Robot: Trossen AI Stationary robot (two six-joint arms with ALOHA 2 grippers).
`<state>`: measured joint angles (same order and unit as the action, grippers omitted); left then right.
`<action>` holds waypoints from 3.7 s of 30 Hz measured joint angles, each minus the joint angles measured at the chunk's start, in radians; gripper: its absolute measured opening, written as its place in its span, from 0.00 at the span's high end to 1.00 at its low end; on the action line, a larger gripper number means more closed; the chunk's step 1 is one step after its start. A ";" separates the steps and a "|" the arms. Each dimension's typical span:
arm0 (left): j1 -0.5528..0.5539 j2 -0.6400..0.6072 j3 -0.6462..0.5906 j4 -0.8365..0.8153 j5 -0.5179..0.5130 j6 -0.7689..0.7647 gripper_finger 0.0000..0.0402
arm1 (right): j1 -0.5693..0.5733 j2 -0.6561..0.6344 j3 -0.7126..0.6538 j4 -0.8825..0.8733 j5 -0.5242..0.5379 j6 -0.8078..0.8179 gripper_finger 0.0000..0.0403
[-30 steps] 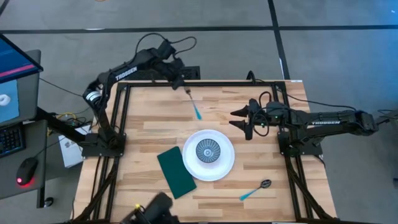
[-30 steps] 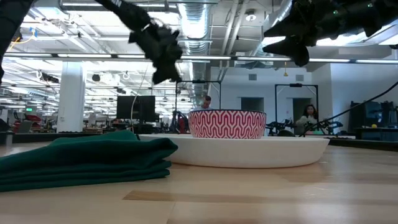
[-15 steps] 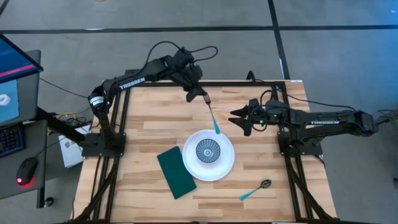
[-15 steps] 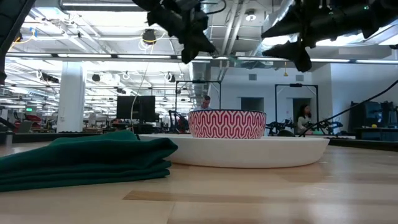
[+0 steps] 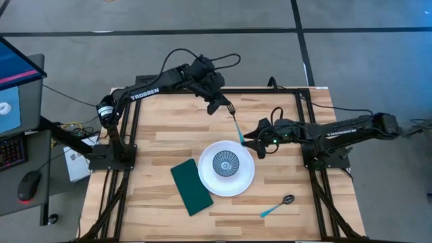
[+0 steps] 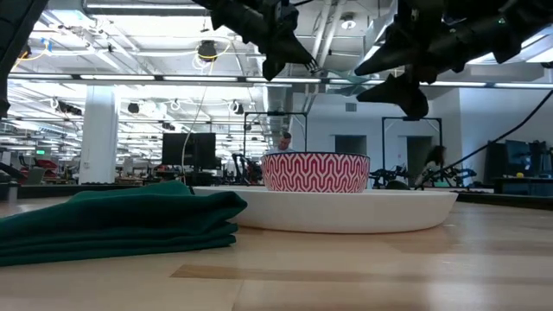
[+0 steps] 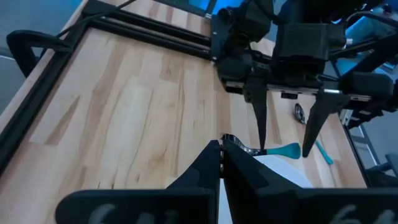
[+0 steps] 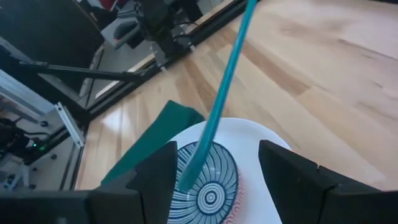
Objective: Set table place
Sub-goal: Put the blue fork to the right of the white plate
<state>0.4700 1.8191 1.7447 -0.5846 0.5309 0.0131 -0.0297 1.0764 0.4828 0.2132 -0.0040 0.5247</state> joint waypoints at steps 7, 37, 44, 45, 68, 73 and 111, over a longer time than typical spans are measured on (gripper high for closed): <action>0.001 0.000 0.000 0.000 -0.002 0.001 1.00 | 0.017 0.043 0.016 0.016 0.000 0.000 0.46; -0.001 -0.002 -0.001 -0.002 -0.009 0.032 1.00 | 0.015 0.042 0.017 0.007 -0.058 -0.016 0.95; -0.001 -0.002 -0.001 0.002 -0.015 0.031 1.00 | 0.015 0.042 0.017 0.011 -0.059 -0.008 0.95; -0.001 -0.002 -0.001 0.001 -0.015 0.031 1.00 | 0.015 0.042 0.017 0.011 -0.059 -0.008 0.95; -0.002 -0.002 -0.001 0.005 0.050 0.166 0.86 | 0.010 0.042 0.017 0.005 -0.067 -0.002 0.96; -0.005 -0.002 -0.001 0.019 0.005 0.177 0.80 | 0.000 0.041 0.017 0.006 -0.065 0.006 0.96; 0.066 -0.158 -0.115 -0.273 -0.257 0.290 0.78 | 0.133 -0.233 0.011 -0.405 -0.025 0.627 0.98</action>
<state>0.5360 1.6615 1.6294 -0.8580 0.2739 0.3036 0.1033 0.8431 0.4939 -0.1914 -0.0288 1.1516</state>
